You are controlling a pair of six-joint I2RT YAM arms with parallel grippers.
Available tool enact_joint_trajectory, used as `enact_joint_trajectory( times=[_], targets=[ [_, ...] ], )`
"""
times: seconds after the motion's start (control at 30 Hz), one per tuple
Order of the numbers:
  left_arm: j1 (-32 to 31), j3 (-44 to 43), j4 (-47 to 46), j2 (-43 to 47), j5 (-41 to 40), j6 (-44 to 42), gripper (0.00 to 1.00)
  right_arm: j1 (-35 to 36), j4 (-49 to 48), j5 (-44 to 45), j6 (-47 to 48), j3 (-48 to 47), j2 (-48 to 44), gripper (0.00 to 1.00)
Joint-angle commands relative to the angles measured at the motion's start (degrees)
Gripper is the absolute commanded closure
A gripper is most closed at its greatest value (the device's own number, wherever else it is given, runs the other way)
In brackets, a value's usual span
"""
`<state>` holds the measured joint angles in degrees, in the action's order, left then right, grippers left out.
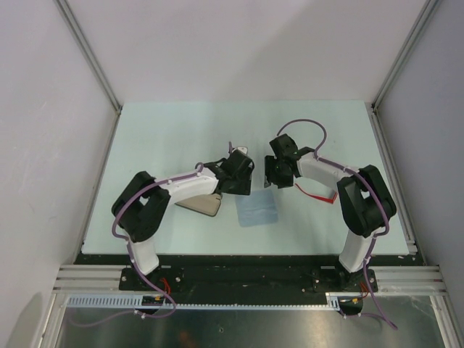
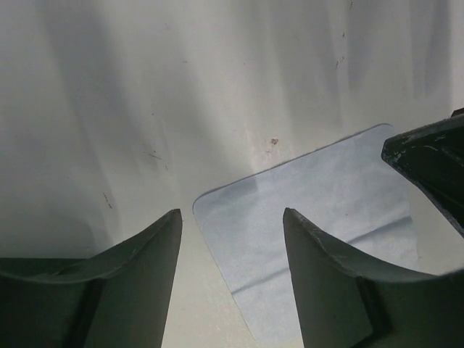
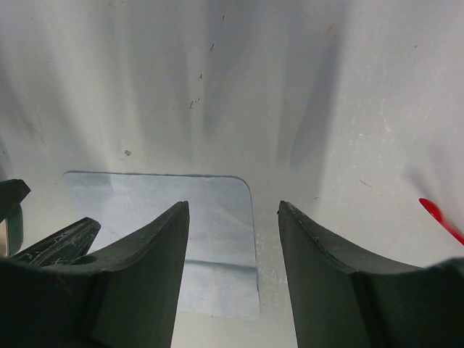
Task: Organize the sunglasses
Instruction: Pick up the glasses cleaning cloth from the center of the board.
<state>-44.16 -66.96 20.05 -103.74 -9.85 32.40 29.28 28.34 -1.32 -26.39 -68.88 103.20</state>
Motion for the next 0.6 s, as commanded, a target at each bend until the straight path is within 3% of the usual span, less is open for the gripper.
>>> enact_joint_trajectory(
  times=[0.0, 0.13, 0.37, 0.57],
  targets=[
    [0.5, -1.2, 2.0, -1.6, -4.7, -1.6, 0.34, 0.3, -1.4, -0.3, -0.9, 0.0, 0.3, 0.43],
    [0.5, -1.5, 2.5, -2.3, -4.7, -1.7, 0.34, 0.3, -1.8, -0.4, -0.8, 0.0, 0.5, 0.43],
    [0.6, -2.0, 2.9, -3.7, -2.3, -1.8, 0.44, 0.7, -2.2, -0.3, -0.3, 0.0, 1.6, 0.45],
    [0.5, -0.8, 4.6, -3.2, -2.4, -0.1, 0.44, 1.2, -2.2, -0.3, -0.1, 0.0, 2.8, 0.46]
  ],
)
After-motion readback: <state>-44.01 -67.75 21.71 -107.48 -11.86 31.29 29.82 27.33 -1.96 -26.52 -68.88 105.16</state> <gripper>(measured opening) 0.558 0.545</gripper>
